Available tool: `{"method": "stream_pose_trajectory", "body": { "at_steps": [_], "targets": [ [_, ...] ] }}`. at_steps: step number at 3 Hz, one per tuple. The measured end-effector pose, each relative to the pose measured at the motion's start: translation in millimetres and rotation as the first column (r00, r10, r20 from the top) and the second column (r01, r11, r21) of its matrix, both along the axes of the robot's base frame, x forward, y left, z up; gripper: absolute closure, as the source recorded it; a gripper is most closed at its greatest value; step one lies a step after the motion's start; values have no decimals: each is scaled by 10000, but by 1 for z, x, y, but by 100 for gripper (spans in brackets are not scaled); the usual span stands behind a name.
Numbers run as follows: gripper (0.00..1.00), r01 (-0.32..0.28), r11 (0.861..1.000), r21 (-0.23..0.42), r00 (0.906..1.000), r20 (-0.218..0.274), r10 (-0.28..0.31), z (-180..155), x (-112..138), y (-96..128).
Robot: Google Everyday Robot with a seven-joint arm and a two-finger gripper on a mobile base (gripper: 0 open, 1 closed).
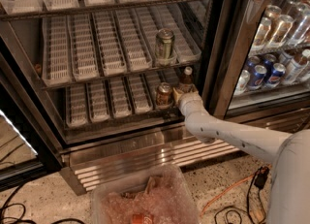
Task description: Pick blue plastic bottle from bottom shelf of fridge
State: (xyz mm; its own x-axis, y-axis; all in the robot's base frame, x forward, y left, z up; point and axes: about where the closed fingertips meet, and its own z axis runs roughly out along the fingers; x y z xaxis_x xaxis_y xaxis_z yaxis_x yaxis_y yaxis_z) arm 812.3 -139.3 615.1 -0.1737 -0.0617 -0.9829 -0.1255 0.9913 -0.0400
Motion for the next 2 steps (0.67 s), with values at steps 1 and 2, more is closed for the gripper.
{"method": "stream_pose_trajectory", "body": {
  "at_steps": [1, 2],
  "targets": [
    [78, -103, 9999, 1, 9999, -82, 103, -3, 5, 3],
    [99, -150, 9999, 1, 9998, -116, 150, -5, 7, 4]
  ]
}}
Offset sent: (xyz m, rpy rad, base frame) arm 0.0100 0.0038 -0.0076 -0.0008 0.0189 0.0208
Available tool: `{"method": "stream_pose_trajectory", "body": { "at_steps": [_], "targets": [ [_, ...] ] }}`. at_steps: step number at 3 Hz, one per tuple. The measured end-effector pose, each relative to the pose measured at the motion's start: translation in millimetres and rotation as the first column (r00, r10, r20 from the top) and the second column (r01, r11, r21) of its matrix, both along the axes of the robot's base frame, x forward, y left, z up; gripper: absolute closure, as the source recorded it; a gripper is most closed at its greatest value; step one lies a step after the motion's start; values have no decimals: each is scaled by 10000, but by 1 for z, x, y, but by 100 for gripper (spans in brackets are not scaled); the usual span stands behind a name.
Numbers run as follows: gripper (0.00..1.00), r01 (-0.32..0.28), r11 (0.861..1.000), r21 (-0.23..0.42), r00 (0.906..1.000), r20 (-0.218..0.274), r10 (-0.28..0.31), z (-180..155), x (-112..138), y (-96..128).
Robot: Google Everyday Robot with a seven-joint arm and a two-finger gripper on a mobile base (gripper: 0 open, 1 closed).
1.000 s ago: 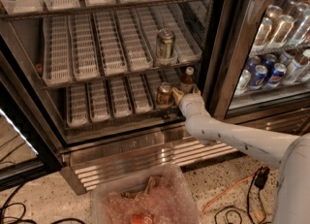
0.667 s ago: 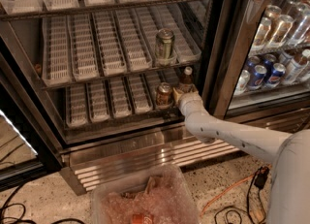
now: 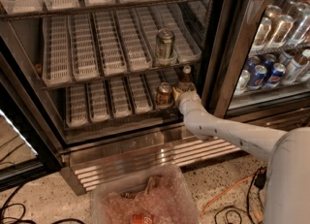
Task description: Pick blue plastic bottle from bottom shelf of fridge
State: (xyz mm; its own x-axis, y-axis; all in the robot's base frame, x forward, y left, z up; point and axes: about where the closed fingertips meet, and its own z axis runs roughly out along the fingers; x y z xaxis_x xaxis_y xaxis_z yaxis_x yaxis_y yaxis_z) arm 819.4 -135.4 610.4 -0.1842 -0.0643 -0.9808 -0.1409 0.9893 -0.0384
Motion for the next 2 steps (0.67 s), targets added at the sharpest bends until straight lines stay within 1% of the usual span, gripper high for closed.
{"method": "stream_pose_trajectory", "body": {
  "at_steps": [1, 2],
  "targets": [
    [100, -434, 9990, -60, 9984, 359, 436, 18, -16, 2],
    [100, -496, 9987, -62, 9979, 424, 499, 20, -18, 3]
  ]
}}
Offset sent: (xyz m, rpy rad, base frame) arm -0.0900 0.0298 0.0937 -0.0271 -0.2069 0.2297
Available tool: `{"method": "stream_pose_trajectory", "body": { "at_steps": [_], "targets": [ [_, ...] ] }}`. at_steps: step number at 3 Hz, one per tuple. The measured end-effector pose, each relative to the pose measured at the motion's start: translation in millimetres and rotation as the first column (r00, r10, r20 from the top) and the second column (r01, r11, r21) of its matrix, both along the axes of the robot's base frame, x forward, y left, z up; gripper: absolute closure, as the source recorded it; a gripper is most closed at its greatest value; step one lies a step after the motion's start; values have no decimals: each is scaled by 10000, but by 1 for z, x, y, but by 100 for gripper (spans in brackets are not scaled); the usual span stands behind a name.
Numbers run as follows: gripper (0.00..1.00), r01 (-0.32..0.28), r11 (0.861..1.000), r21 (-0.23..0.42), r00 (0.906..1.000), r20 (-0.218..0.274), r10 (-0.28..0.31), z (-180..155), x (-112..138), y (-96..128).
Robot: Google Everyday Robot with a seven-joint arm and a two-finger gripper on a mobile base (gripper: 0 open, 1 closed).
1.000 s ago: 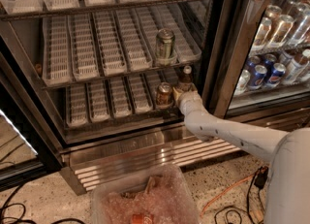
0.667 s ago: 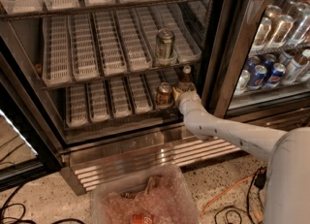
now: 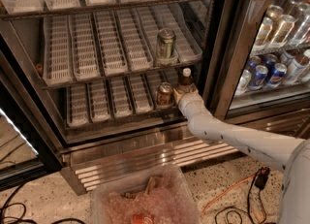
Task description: Pick blue plastic bottle from bottom shelf of fridge
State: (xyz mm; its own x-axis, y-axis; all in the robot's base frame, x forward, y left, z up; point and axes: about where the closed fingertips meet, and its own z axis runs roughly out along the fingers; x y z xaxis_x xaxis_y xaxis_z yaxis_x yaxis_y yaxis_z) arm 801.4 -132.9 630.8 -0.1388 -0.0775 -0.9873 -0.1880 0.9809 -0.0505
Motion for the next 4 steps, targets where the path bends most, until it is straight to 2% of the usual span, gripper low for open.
{"method": "stream_pose_trajectory", "body": {
  "at_steps": [4],
  "targets": [
    [100, 47, 9998, 213, 9986, 532, -58, 23, -11, -3]
  ]
}}
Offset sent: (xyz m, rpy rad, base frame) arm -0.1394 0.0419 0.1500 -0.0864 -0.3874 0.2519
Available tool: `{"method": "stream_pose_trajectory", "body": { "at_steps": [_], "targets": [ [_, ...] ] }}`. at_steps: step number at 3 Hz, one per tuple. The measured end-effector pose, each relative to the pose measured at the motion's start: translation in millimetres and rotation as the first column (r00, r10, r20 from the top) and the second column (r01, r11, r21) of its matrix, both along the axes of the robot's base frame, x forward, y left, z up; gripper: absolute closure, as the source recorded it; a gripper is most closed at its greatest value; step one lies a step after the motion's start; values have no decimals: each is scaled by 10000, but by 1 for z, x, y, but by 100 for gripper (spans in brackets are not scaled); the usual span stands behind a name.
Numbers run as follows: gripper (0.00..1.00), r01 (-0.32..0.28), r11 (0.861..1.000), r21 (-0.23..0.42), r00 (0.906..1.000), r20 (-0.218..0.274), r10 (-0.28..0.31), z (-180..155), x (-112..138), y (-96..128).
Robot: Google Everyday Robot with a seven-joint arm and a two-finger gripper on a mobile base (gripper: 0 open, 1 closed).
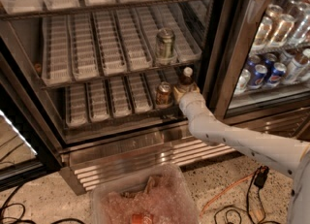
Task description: Pick blue plastic bottle from bottom shelf of fridge
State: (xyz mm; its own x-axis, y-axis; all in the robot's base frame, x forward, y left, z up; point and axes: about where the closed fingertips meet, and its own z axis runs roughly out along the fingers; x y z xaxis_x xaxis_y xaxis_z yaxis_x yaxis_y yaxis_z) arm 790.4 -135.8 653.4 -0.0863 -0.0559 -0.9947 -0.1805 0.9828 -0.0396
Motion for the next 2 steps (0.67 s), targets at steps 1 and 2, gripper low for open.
{"method": "stream_pose_trajectory", "body": {
  "at_steps": [1, 2],
  "targets": [
    [100, -7, 10000, -6, 10000, 19, 7, -1, 0, 0],
    [100, -298, 9992, -257, 9964, 792, 317, 27, -22, 5]
  ]
}}
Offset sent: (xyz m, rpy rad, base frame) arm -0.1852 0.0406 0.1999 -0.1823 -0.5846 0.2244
